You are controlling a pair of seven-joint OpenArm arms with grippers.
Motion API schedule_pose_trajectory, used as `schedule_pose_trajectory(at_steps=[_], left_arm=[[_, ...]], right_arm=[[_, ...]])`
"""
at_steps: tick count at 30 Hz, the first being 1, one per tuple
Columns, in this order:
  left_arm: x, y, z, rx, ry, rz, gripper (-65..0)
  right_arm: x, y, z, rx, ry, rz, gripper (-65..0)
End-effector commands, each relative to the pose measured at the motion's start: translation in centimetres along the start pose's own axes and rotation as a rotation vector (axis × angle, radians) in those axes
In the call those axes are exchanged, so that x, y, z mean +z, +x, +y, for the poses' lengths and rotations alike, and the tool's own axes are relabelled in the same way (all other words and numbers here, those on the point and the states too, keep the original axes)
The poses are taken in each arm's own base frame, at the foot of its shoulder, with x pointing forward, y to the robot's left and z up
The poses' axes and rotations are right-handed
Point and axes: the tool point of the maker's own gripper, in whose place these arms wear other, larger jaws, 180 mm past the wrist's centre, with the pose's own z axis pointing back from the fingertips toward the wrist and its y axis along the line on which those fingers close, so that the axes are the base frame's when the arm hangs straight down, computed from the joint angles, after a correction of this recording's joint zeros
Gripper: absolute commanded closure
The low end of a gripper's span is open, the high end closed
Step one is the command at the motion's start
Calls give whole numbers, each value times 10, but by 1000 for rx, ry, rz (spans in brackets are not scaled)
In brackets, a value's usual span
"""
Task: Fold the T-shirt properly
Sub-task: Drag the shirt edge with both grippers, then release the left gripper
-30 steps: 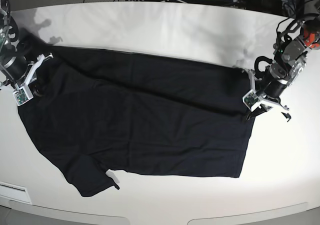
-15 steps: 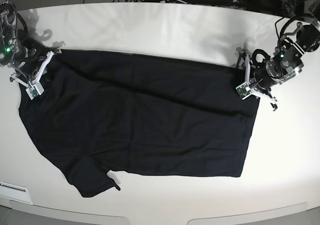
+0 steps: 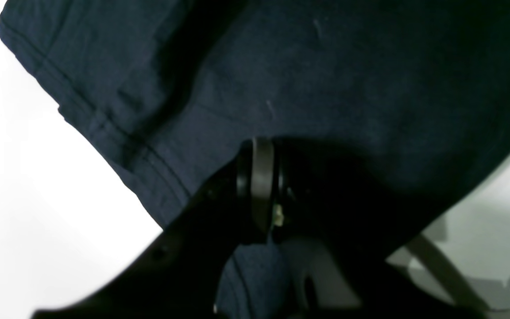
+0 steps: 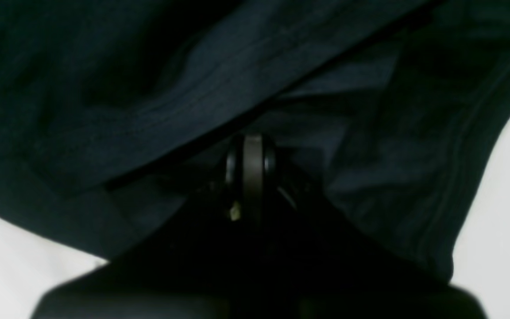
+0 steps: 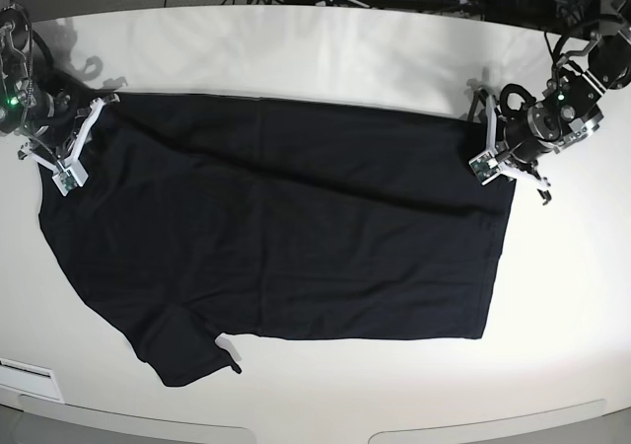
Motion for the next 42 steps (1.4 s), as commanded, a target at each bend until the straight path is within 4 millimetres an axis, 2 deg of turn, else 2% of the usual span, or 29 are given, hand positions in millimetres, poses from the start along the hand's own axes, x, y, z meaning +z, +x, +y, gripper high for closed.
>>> schedule_pose_trajectory(at_steps=[1,6,10,14,20,24,30,32,35,38,42], left_arm=[[5,-46,-37,-20,-134,196,0],[17,-40,-63,-54,-191,204,0],[32,-36,-75,-104,-219,196,0],[45,-33,-77,-147,-229,193,0],[61,-38,-69,-193,-226,219,0],[69,-35,-75,-184,-255,222,0],[78,-35,-92,-212,-292,222,0],[79,-39,-90,-243,-277,236,0],[77,-39,-77,-270,-206,243,0],[77,-32,-71,-290,-161,227,0],[79,-17,-72,-289,-144,185,0]], right_arm=[[1,-28,6,19,31,130,0],[4,-47,12,9,56,200,0],[8,-63,19,7,71,223,0],[20,-70,24,5,66,210,0],[45,-85,33,13,51,210,0],[52,-91,36,5,49,195,0],[52,-93,37,3,49,206,0],[52,-94,36,2,47,213,0],[52,-93,36,4,48,210,0],[54,-89,35,3,31,200,0],[59,-77,33,61,-17,185,0]])
